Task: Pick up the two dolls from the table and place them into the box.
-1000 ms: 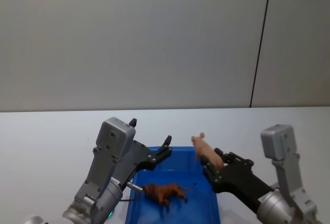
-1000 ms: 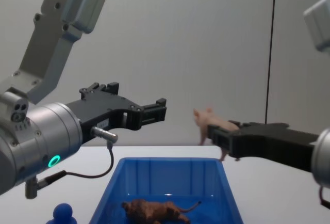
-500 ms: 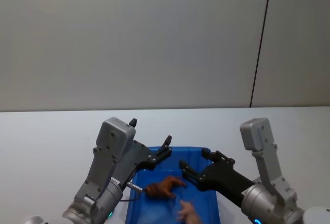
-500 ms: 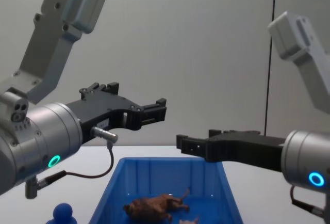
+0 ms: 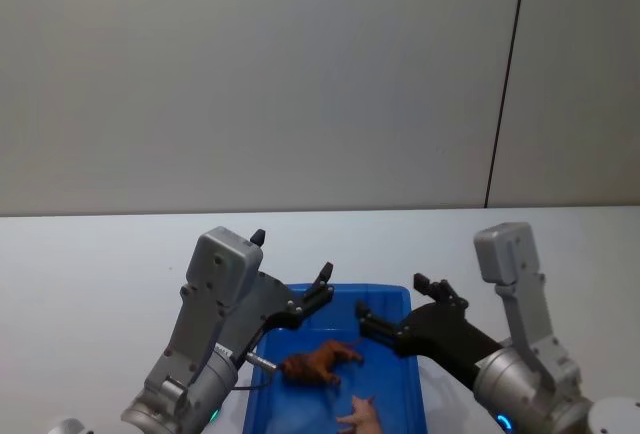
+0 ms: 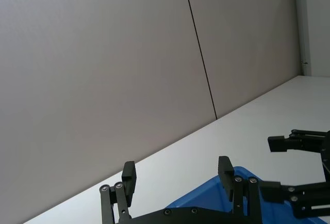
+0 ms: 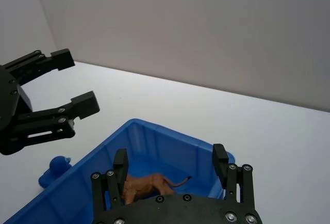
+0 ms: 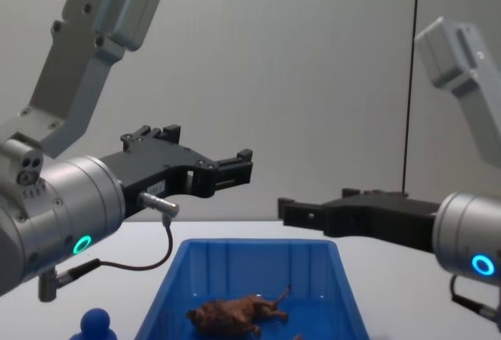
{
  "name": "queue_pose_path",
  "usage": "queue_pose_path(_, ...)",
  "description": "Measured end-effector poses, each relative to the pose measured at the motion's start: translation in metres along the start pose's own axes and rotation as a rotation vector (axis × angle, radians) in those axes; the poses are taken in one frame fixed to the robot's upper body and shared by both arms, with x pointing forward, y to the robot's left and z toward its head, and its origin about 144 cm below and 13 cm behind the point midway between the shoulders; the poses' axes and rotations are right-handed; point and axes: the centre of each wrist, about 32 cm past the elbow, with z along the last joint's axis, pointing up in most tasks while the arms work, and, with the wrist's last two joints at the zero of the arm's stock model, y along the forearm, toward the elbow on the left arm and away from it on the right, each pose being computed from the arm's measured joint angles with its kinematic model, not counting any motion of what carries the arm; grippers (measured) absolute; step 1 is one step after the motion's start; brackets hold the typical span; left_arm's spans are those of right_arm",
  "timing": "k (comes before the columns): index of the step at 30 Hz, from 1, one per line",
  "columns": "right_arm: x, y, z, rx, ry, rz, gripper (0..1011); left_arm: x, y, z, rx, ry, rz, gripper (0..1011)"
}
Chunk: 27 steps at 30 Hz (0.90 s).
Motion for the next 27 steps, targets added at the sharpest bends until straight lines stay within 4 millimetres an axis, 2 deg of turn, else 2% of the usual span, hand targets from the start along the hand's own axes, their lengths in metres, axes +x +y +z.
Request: queue_pose_path(27, 0.005, -0.049, -0.011, 0.057, -0.037, -0.266, 1001, 0.000, 0.000, 0.000, 0.000, 0.000, 0.000, 1003)
